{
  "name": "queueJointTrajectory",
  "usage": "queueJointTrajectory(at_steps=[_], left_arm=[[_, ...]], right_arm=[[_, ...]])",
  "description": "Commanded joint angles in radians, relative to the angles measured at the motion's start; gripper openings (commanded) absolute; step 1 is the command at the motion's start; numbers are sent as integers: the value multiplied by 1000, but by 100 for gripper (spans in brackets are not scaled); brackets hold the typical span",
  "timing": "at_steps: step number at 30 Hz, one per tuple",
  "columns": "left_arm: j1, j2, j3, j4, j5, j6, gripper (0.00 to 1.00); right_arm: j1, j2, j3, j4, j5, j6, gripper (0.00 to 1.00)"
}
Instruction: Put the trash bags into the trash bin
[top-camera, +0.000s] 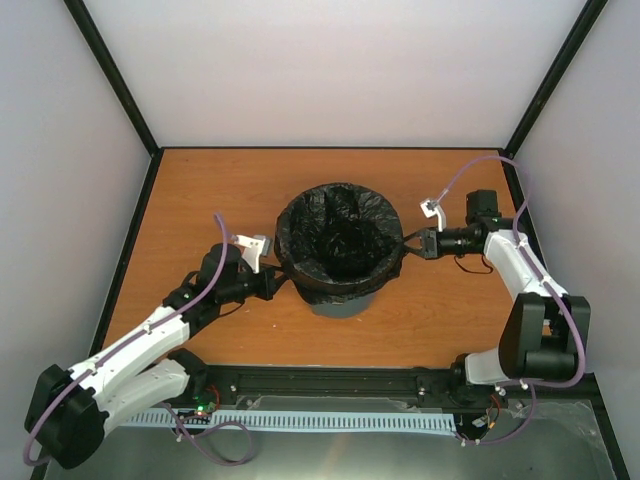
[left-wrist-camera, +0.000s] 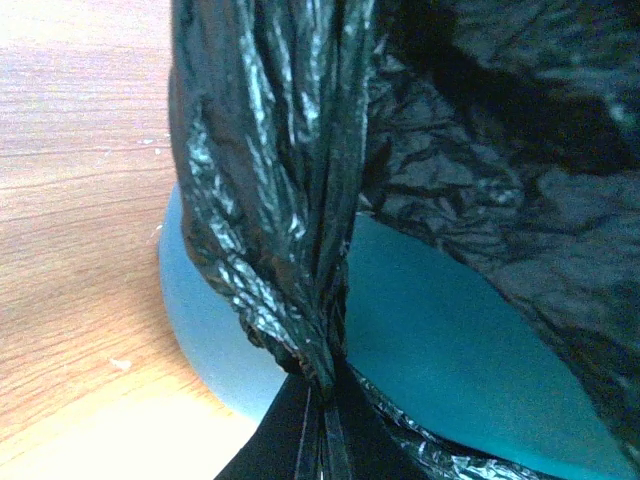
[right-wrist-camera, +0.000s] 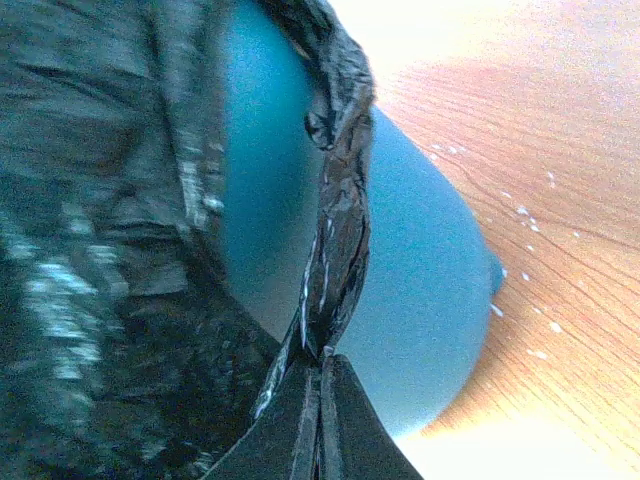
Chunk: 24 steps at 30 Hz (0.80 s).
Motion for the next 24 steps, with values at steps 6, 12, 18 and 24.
queueJointTrajectory(at_steps=[6,12,18,24], left_arm=[[0,87,-35,86,-20,-32,1],[1,117,-93,129,12,-58,1],[0,115,-90,92,6,-48,1],[1,80,-94,83,-18,-61,5]], right_arm=[[18,73,-59,52,202,4,3],[52,86,-69,77,247,23,3],[116,84,-75,102,318,35,3],[114,46,-76,111,340,39,3]])
